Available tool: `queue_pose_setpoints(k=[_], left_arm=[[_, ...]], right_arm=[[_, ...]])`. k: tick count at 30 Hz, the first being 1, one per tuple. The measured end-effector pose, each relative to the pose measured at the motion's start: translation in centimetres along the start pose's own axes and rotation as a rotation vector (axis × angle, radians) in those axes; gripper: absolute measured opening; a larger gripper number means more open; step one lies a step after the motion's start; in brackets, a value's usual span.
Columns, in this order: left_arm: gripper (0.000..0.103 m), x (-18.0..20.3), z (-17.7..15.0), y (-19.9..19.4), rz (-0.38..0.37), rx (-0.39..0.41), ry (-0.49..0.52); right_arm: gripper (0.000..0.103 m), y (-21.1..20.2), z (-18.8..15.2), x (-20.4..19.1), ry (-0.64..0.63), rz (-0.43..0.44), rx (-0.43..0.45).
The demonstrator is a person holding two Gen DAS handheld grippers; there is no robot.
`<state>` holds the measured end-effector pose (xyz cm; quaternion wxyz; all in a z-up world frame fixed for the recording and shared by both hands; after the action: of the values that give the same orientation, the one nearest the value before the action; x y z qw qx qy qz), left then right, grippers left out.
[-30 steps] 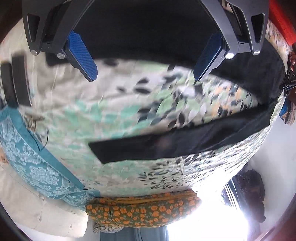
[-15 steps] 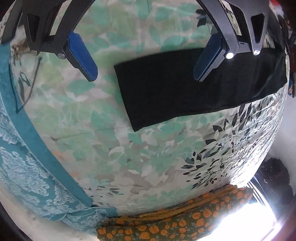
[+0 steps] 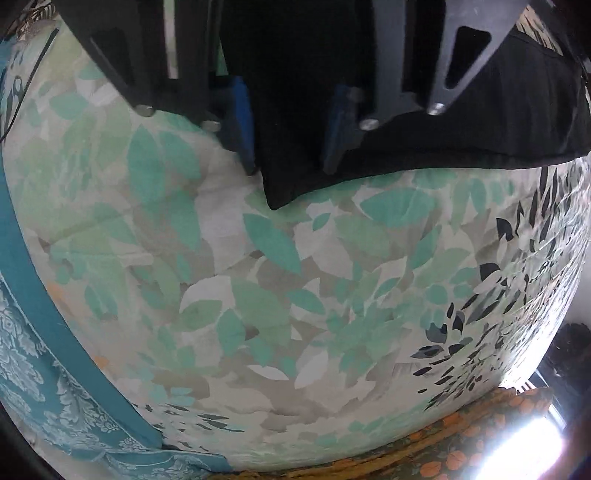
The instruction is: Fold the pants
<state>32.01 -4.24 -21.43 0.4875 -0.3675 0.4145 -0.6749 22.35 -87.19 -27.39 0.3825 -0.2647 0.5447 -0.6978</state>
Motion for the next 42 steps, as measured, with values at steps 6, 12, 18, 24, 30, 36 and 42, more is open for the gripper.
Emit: queue_pose_setpoints(k=[6, 12, 18, 24, 30, 36, 42], left_arm=[[0.103, 2.2, 2.5, 0.5, -0.042, 0.012, 0.030], [0.103, 4.6, 6.7, 1.9, -0.147, -0.021, 0.034], [0.103, 6.2, 11.0, 4.1, -0.256, -0.082, -0.053], [0.103, 10.0, 13.4, 6.4, -0.327, -0.140, -0.062], [0.103, 12.1, 14.9, 8.7, -0.403, -0.170, -0.183], [0.102, 13.1, 16.2, 10.4, -0.406, -0.191, -0.263], [0.101, 14.6, 16.1, 11.1, -0.408, -0.243, -0.260]], right_arm=[[0.007, -5.9, -1.1, -1.6, -0.100, 0.045, 0.122], [0.007, -15.6, -6.8, -5.8, -0.280, 0.112, 0.310], [0.007, -22.9, -14.9, -7.7, -0.375, 0.173, 0.424], [0.007, -27.2, -23.7, -8.0, -0.448, 0.210, 0.486], [0.007, -29.3, -28.9, -6.9, -0.456, 0.205, 0.504], [0.007, -31.5, -30.5, -6.5, -0.465, 0.202, 0.554], [0.007, -33.6, -31.8, -7.2, -0.518, 0.207, 0.612]])
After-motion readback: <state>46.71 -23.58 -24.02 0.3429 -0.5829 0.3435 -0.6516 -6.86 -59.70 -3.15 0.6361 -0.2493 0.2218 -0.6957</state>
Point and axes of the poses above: each gripper's, at about its wrist camera, not at the fingertips, and y roughly the way its jaws point, x to its right, z to its top, the point moved 7 cm from there along y, roughly the way its jaws point, and after that the axes turned 3 degrees about -z, right-handed, at the moved point
